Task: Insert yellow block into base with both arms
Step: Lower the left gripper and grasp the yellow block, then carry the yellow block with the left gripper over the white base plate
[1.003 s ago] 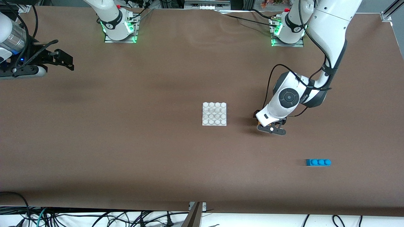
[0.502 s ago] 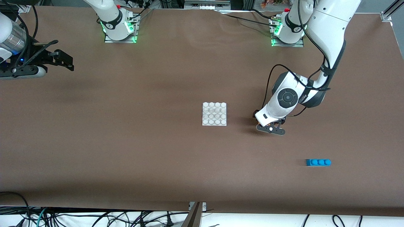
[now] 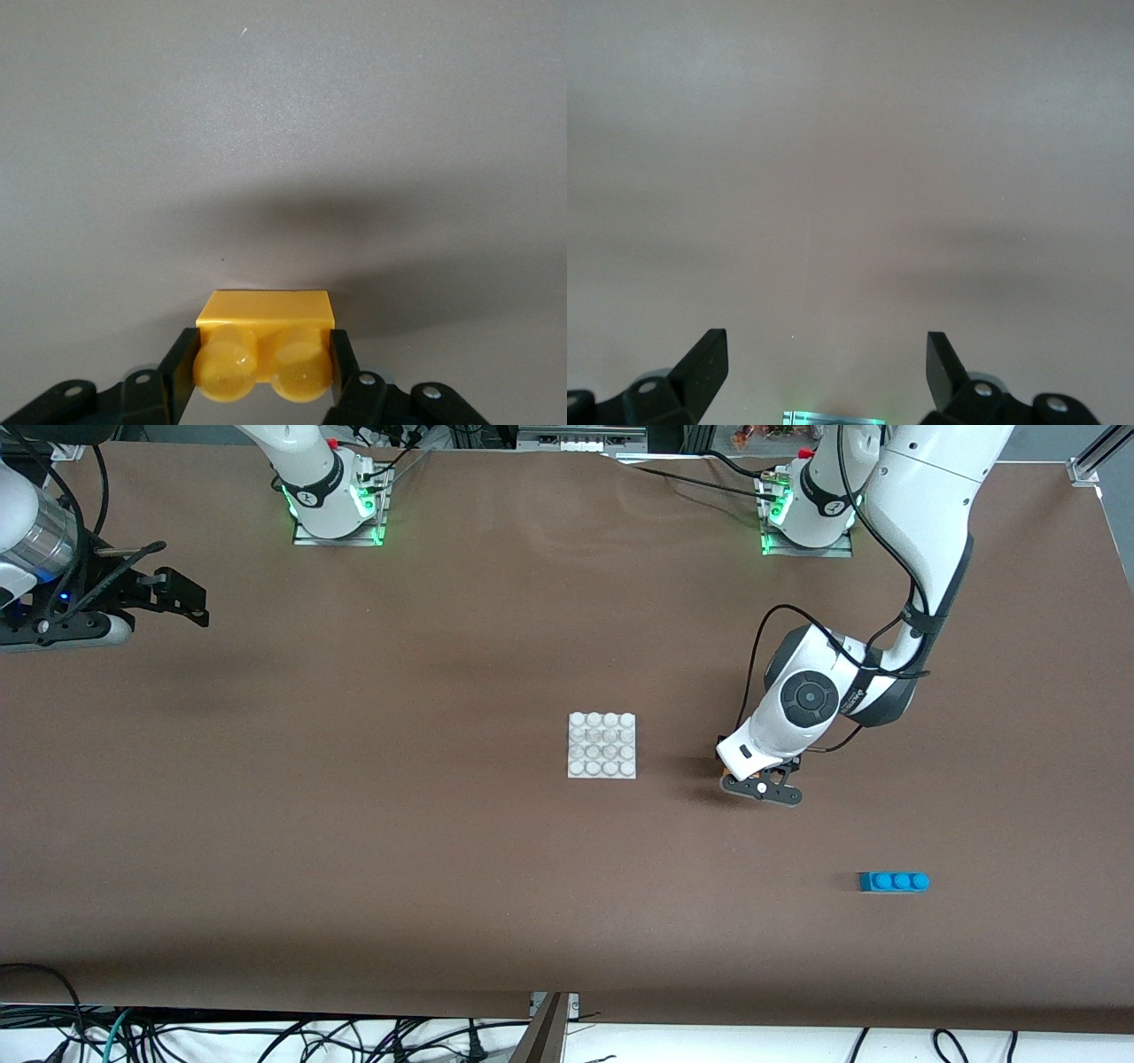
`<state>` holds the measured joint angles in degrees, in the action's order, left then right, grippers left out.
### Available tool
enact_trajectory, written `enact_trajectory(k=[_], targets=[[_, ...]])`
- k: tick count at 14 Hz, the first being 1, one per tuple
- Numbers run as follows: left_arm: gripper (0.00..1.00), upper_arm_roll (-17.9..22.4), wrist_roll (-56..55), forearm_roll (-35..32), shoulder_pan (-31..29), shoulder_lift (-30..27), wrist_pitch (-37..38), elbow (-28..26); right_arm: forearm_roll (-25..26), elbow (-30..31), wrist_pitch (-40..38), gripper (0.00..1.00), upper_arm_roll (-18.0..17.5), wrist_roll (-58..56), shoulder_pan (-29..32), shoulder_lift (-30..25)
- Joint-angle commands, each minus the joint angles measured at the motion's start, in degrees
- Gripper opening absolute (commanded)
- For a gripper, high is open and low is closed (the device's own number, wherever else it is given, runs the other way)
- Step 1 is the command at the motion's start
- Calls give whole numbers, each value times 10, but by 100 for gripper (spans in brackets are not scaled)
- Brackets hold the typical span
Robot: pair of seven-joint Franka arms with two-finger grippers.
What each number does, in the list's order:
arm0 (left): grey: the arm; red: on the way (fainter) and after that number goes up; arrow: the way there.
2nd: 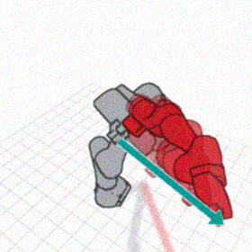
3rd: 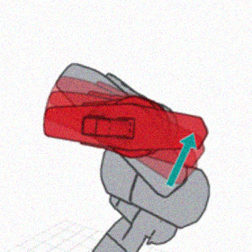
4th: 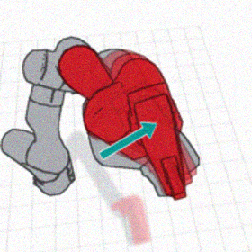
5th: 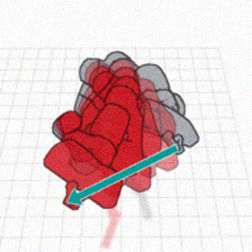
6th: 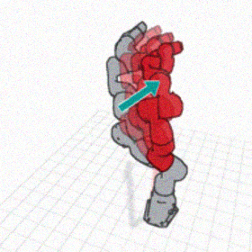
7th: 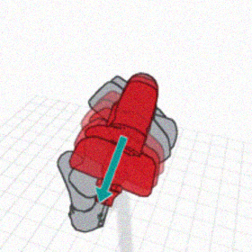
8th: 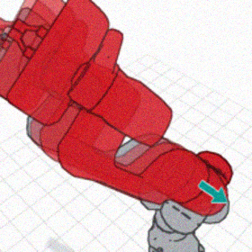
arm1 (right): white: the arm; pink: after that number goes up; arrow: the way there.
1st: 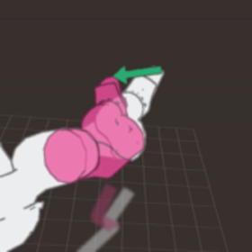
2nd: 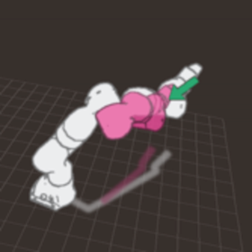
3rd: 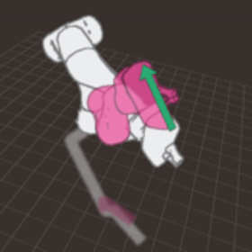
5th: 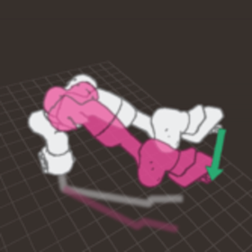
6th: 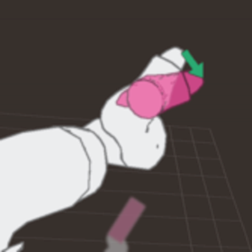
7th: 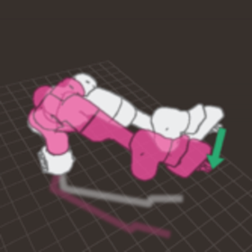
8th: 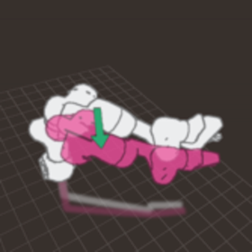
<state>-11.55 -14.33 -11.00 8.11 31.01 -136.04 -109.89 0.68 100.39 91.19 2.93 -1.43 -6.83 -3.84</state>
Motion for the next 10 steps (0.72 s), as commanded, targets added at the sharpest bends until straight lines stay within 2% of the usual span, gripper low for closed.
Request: enact_trajectory(k=[1,5,10], targets=[[26,1,-11,-12,1,-12,37,17,6,3,7,99,-5,-7,7,-3],[26,-3,-11,10,2,-17,163,105,6,-4,3,99,-5,-7,6,5],[26,-3,-44,121,44,-12,173,163,4,-6,6,99,-5,-7,5,12]])
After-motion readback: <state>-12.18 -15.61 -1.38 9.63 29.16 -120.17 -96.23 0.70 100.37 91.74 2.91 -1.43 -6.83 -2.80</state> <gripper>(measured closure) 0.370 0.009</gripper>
